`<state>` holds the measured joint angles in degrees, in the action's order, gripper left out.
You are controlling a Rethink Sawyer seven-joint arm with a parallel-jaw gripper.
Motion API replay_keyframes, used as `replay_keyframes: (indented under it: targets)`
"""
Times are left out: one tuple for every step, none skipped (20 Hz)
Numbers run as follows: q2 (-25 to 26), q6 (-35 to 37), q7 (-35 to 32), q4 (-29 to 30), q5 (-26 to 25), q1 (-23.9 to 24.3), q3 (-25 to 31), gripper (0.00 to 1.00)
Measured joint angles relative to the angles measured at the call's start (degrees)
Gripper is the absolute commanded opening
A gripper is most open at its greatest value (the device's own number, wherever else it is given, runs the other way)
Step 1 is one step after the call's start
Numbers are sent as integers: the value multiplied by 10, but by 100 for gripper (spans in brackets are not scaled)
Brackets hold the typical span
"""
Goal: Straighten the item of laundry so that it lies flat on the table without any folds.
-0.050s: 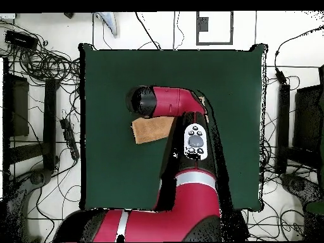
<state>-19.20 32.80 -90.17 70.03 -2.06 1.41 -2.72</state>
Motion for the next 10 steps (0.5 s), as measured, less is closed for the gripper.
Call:
replay_keyframes:
  targets:
    - [2,0,0,2,1,-3,-2,100]
    - [0,0,0,7,3,-6,-4,100]
    - [-1,0,0,12,4,-8,-4,100]
    - [-6,0,0,22,7,-11,-5,100]
    - [-11,0,0,30,9,-12,-5,100]
    - [-19,0,0,43,11,-14,-5,100]
    - [-27,0,0,53,12,-16,-6,100]
    - [-34,0,0,64,13,-17,-6,100]
    - [-42,0,0,75,15,-19,-7,100]
    - [-55,0,0,90,17,-22,-8,100]
